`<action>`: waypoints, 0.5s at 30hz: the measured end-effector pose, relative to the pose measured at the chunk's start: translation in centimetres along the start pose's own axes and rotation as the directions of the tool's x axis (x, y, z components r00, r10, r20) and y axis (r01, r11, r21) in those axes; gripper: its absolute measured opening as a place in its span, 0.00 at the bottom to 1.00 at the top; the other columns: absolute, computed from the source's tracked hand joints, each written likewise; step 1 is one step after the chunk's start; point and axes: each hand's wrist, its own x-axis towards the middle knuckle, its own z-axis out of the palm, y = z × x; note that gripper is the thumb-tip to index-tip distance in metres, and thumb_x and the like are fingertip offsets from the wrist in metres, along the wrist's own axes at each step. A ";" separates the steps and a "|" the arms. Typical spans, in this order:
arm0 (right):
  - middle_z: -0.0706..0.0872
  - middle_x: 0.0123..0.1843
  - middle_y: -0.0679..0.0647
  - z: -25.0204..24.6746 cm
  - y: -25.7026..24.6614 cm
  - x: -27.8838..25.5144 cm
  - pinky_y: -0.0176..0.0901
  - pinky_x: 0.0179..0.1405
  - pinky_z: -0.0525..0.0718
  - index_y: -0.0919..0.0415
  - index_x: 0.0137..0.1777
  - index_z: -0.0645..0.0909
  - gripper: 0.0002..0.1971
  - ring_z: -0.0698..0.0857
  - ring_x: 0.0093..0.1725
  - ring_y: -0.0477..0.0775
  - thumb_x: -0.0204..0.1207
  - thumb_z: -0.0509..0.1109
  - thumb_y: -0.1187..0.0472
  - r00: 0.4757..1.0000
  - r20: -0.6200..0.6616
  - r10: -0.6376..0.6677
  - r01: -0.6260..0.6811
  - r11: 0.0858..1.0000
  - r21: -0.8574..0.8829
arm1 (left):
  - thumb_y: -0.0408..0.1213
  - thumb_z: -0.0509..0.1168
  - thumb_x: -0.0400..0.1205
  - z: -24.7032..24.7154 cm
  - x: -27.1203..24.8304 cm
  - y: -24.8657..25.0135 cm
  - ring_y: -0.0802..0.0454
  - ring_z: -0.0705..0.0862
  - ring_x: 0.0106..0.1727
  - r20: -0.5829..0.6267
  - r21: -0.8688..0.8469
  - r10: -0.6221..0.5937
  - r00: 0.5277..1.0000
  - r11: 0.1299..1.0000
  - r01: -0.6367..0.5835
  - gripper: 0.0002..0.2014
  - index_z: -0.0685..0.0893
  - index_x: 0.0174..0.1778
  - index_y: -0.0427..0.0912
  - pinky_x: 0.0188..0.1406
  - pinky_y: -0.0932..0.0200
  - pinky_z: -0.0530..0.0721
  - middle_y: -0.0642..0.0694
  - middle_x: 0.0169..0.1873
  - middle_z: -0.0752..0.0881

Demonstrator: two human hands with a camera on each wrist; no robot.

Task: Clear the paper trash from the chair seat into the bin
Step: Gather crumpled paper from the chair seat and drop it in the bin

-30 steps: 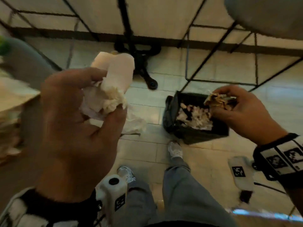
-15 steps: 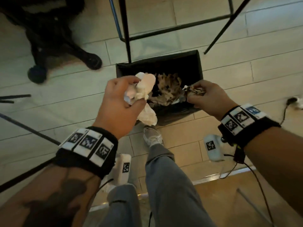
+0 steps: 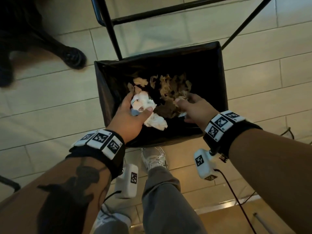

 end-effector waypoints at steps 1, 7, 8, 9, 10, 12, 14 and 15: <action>0.78 0.71 0.51 0.3 0.1 0.1 0.60 0.60 0.89 0.46 0.86 0.63 0.46 0.84 0.64 0.59 0.69 0.75 0.36 1.000 0.015 0.007 -0.007 1.000 -0.004 | 0.66 0.73 0.75 0.0 0.2 -0.1 0.48 0.73 0.83 0.022 0.016 -0.002 1.000 1.000 0.001 0.50 0.50 0.89 0.68 0.83 0.47 0.71 0.51 0.86 0.69; 0.74 0.83 0.48 0.1 0.3 -0.1 0.63 0.71 0.81 0.35 0.85 0.57 0.56 0.78 0.76 0.61 0.56 0.75 0.27 0.999 0.039 -0.027 0.033 0.988 -0.150 | 0.64 0.76 0.72 -1.4 -1.8 0.2 0.50 0.70 0.85 0.086 -0.034 0.018 0.996 0.999 -0.015 0.55 0.41 0.84 0.79 0.82 0.41 0.75 0.54 0.89 0.65; 0.78 0.79 0.49 0.0 -0.5 -1.1 0.62 0.69 0.83 0.36 0.84 0.61 0.52 0.81 0.72 0.60 0.57 0.76 0.30 0.999 0.050 -0.015 0.023 0.987 -0.157 | 0.64 0.77 0.69 -1.9 -2.5 0.4 0.49 0.71 0.85 0.094 -0.090 0.009 0.996 0.996 0.000 0.56 0.43 0.84 0.80 0.80 0.39 0.77 0.54 0.88 0.66; 0.84 0.71 0.52 -0.2 -1.2 -2.2 0.59 0.64 0.86 0.39 0.82 0.67 0.47 0.86 0.64 0.60 0.61 0.77 0.34 0.998 0.060 0.002 0.007 0.989 -0.150 | 0.61 0.78 0.70 -2.4 -3.4 0.6 0.48 0.69 0.86 0.104 -0.148 -0.006 0.995 0.989 0.022 0.55 0.46 0.84 0.79 0.79 0.37 0.77 0.54 0.88 0.66; 0.89 0.60 0.56 -0.2 -2.2 -3.7 0.55 0.55 0.89 0.45 0.79 0.73 0.39 0.89 0.52 0.58 0.66 0.78 0.40 0.998 0.068 0.003 0.006 0.990 -0.140 | 0.56 0.79 0.74 -2.9 -4.6 0.9 0.47 0.68 0.86 0.115 -0.204 -0.016 0.993 0.978 0.040 0.53 0.49 0.87 0.75 0.79 0.37 0.77 0.54 0.88 0.64; 0.86 0.39 0.58 -0.7 -3.4 -6.8 0.48 0.36 0.85 0.53 0.65 0.82 0.18 0.85 0.34 0.55 0.77 0.76 0.54 0.996 0.083 -0.012 0.024 0.989 -0.148 | 0.47 0.76 0.81 -4.4 -7.8 1.3 0.49 0.77 0.79 0.117 -0.276 -0.026 0.993 0.959 0.058 0.44 0.57 0.89 0.64 0.75 0.43 0.80 0.52 0.86 0.69; 0.86 0.39 0.57 -1.1 -3.7 -9.7 0.53 0.38 0.86 0.47 0.51 0.85 0.06 0.85 0.35 0.57 0.80 0.73 0.60 0.989 0.120 -0.081 0.114 0.948 -0.296 | 0.45 0.74 0.83 -6.2 -11.4 1.1 0.59 0.85 0.62 0.060 -0.256 -0.025 0.998 0.966 0.040 0.34 0.69 0.85 0.57 0.60 0.60 0.85 0.52 0.75 0.79; 0.87 0.41 0.58 -1.1 -4.1 -11.5 0.53 0.42 0.86 0.46 0.48 0.85 0.06 0.86 0.38 0.58 0.80 0.73 0.61 0.981 0.143 -0.130 0.176 0.907 -0.382 | 0.45 0.74 0.84 -7.3 -13.3 0.9 0.62 0.85 0.55 0.022 -0.219 -0.021 1.000 0.975 0.026 0.28 0.75 0.80 0.55 0.53 0.66 0.84 0.52 0.69 0.83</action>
